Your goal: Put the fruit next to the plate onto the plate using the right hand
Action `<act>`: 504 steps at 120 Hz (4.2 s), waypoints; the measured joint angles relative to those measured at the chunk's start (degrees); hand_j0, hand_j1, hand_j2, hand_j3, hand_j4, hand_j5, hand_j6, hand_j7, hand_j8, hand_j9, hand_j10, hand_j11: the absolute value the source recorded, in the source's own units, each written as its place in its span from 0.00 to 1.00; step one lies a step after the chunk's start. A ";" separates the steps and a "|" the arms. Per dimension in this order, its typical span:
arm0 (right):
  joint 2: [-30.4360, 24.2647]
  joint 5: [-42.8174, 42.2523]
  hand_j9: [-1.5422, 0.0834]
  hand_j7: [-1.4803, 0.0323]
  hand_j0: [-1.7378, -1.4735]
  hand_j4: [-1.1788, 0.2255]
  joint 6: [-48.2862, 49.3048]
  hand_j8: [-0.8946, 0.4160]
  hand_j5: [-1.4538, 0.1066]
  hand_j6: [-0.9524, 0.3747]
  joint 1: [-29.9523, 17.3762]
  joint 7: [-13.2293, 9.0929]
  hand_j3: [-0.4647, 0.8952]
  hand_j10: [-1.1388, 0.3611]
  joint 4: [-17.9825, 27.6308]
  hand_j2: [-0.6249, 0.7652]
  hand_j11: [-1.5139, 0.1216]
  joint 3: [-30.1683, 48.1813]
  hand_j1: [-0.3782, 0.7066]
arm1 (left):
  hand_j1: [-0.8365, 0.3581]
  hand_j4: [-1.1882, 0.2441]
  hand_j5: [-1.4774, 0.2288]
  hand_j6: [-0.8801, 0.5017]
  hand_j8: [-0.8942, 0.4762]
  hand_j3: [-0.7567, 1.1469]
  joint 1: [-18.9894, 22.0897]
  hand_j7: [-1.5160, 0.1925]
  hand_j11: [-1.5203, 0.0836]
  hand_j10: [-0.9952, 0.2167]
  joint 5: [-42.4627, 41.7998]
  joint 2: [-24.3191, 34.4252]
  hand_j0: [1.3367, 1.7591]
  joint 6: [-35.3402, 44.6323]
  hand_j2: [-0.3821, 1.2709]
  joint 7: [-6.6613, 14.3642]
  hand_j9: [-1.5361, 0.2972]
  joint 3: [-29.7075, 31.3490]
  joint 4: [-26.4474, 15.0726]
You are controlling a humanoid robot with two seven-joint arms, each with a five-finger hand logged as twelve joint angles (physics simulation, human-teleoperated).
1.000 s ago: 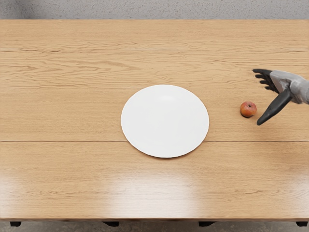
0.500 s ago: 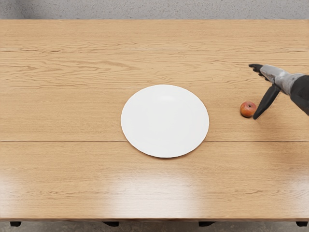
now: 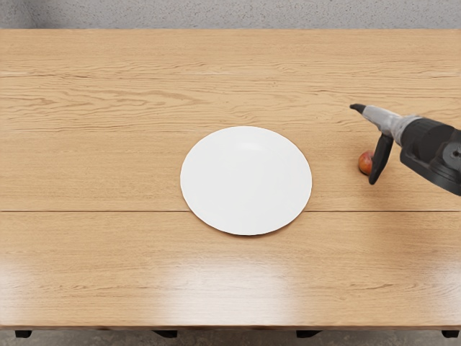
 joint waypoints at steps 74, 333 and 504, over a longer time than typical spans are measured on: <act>4.24 0.06 0.82 0.84 0.30 0.72 -13.89 0.56 0.80 0.59 -0.06 0.00 0.34 0.65 -4.75 0.43 0.80 -9.71 0.20 | 0.98 0.82 0.86 0.63 0.64 0.40 0.00 0.88 0.94 0.81 0.00 0.00 0.76 0.00 0.23 0.00 0.83 0.00 0.00; 25.66 8.94 0.33 0.34 0.31 0.33 -16.54 0.42 0.27 0.41 4.55 0.02 0.34 0.35 -9.05 0.75 0.30 -4.45 0.58 | 0.98 0.82 0.86 0.63 0.64 0.40 0.00 0.88 0.94 0.81 0.00 0.00 0.76 0.00 0.23 0.00 0.83 0.01 0.00; 17.50 36.23 0.95 0.98 0.30 0.84 35.68 0.68 0.93 0.72 -40.81 0.00 0.34 0.76 -2.34 0.45 0.93 75.98 0.03 | 0.98 0.82 0.86 0.63 0.64 0.40 -0.90 0.88 0.94 0.81 -0.11 0.00 0.76 0.00 0.23 0.00 0.83 -0.22 -0.25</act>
